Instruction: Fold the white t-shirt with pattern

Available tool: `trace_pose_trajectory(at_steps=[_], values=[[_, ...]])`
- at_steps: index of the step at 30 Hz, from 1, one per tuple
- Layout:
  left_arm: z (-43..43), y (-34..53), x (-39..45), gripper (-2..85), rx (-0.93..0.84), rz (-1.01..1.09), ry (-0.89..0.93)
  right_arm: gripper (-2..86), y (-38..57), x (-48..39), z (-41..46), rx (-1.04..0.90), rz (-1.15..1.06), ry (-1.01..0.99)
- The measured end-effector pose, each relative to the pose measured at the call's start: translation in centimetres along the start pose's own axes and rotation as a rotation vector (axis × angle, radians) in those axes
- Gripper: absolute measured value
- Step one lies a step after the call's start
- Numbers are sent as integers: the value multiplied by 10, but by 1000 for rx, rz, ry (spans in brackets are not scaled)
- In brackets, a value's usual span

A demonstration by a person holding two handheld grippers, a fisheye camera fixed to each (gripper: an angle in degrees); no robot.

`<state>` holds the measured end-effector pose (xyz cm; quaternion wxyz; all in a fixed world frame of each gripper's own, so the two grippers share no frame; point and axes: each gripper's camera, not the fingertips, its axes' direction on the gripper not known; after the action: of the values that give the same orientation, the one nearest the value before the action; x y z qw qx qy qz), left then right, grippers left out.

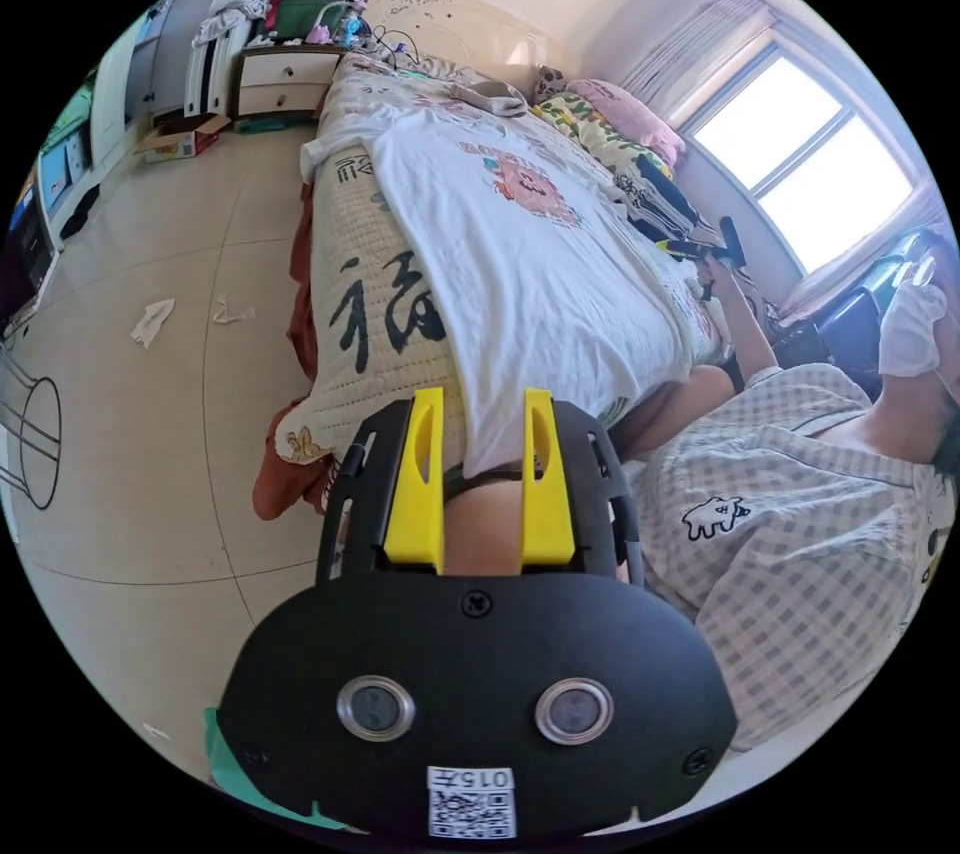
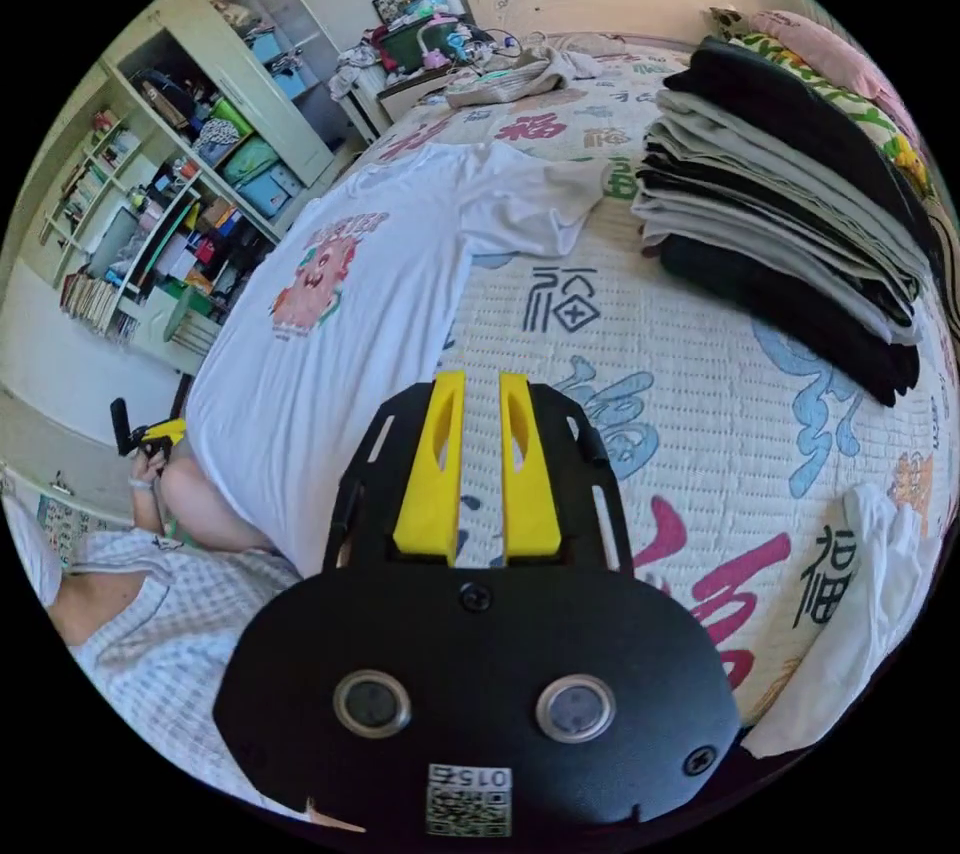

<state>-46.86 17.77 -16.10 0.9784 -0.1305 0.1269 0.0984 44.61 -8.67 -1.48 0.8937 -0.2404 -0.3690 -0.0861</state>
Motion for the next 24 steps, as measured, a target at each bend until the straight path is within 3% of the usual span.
trace_pose_trajectory(at_steps=[8,11,15,18,24], values=[[3,18,16,108,-104,89,9,110,138,-80,29,-213,-145,32],[20,13,19,107,-178,113,63,112,159,-82,40,-164,-100,60],[40,11,39,94,-295,187,-9,104,179,-86,41,-137,-73,71],[41,4,44,84,-273,185,-22,85,195,-94,42,-127,-96,-55],[50,-6,50,64,-252,183,50,86,198,-113,65,-177,-109,62]])
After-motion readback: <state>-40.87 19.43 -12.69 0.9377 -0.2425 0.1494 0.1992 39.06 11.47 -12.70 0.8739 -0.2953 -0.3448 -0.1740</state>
